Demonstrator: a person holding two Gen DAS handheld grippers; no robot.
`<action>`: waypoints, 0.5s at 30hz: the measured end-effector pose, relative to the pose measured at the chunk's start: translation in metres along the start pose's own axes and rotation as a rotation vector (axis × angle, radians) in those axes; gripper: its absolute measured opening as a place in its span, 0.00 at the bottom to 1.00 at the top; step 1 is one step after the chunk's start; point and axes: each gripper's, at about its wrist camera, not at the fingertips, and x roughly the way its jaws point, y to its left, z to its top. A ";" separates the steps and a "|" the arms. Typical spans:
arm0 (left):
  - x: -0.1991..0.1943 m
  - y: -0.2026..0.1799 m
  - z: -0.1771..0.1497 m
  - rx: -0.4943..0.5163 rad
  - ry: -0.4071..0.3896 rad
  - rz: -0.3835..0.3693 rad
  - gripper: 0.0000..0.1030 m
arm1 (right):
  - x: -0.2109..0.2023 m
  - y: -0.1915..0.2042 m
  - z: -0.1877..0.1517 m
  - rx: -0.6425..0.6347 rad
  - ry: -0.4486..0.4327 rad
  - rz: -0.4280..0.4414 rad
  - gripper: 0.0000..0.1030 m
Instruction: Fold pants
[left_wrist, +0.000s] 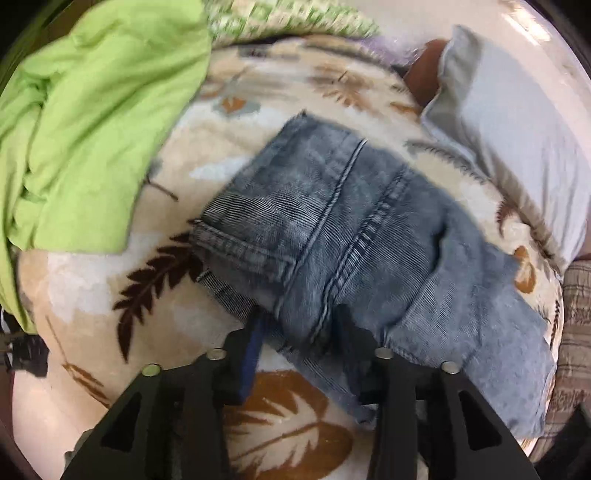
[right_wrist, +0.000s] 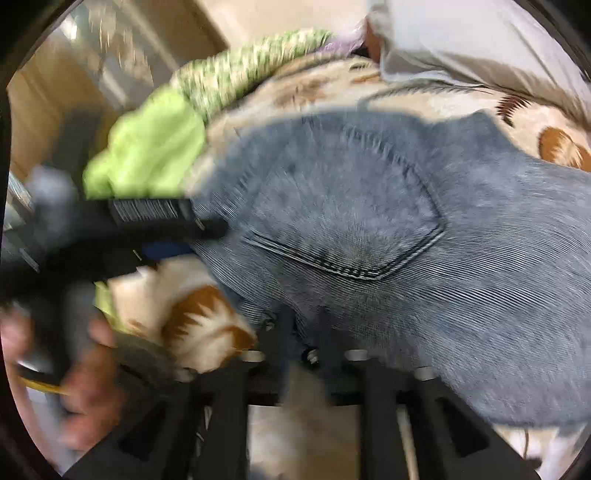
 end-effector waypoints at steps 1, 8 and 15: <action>-0.008 -0.003 -0.003 0.008 -0.030 -0.017 0.43 | -0.014 -0.002 0.000 0.005 -0.033 0.015 0.46; -0.072 -0.079 -0.072 0.332 -0.308 -0.037 0.63 | -0.152 -0.072 -0.014 0.076 -0.269 -0.075 0.74; -0.084 -0.191 -0.148 0.641 -0.288 -0.220 0.66 | -0.230 -0.188 -0.045 0.326 -0.389 -0.282 0.76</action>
